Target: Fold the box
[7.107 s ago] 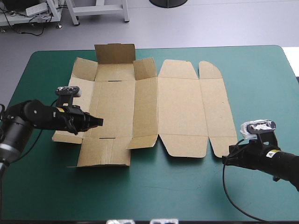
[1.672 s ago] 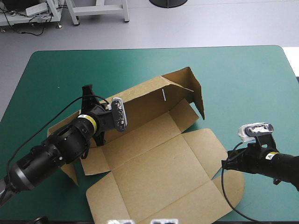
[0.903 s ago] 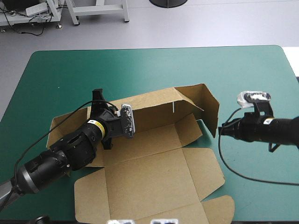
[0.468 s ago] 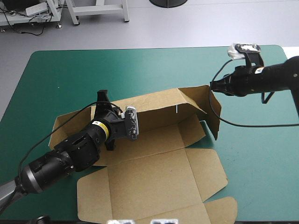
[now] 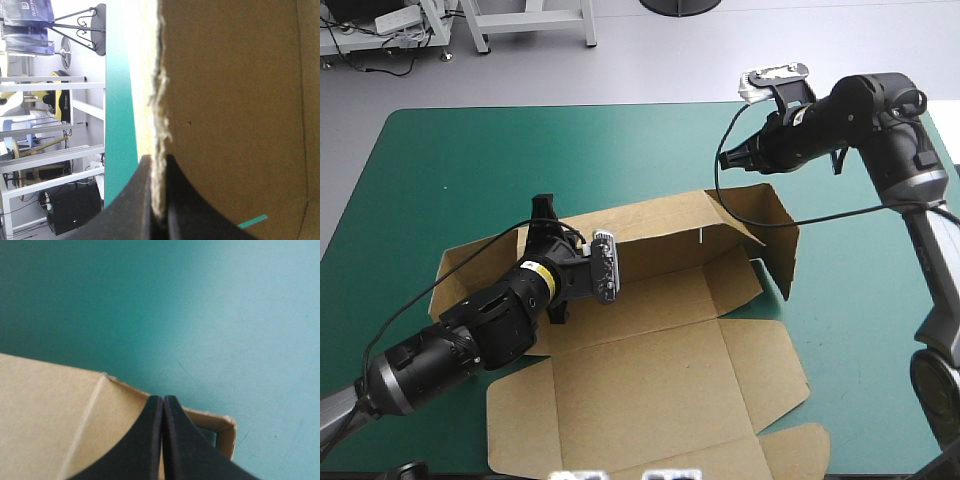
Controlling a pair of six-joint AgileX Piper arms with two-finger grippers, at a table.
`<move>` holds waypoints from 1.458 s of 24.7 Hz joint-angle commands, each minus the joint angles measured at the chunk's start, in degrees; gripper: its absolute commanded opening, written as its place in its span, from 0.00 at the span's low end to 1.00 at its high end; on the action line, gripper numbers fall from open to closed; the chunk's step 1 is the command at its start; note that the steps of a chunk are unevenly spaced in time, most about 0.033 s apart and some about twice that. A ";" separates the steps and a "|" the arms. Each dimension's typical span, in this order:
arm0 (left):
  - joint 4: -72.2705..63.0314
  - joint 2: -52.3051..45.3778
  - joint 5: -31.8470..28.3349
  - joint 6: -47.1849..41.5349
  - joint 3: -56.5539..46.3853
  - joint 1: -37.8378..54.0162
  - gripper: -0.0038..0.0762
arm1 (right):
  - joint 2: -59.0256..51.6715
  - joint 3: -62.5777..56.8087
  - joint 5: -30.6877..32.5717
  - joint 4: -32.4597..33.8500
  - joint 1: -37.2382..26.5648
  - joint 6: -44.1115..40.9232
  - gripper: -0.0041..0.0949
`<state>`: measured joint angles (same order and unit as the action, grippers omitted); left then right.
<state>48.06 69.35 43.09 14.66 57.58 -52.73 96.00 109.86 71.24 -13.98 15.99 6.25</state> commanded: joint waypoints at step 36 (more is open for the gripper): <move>6.31 -0.87 -1.37 -7.50 -1.91 -0.53 0.04 | -1.39 -11.25 0.39 -0.10 -0.25 1.20 0.04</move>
<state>53.42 69.35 41.80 8.55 54.60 -52.97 98.74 99.82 69.59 -13.10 15.92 6.36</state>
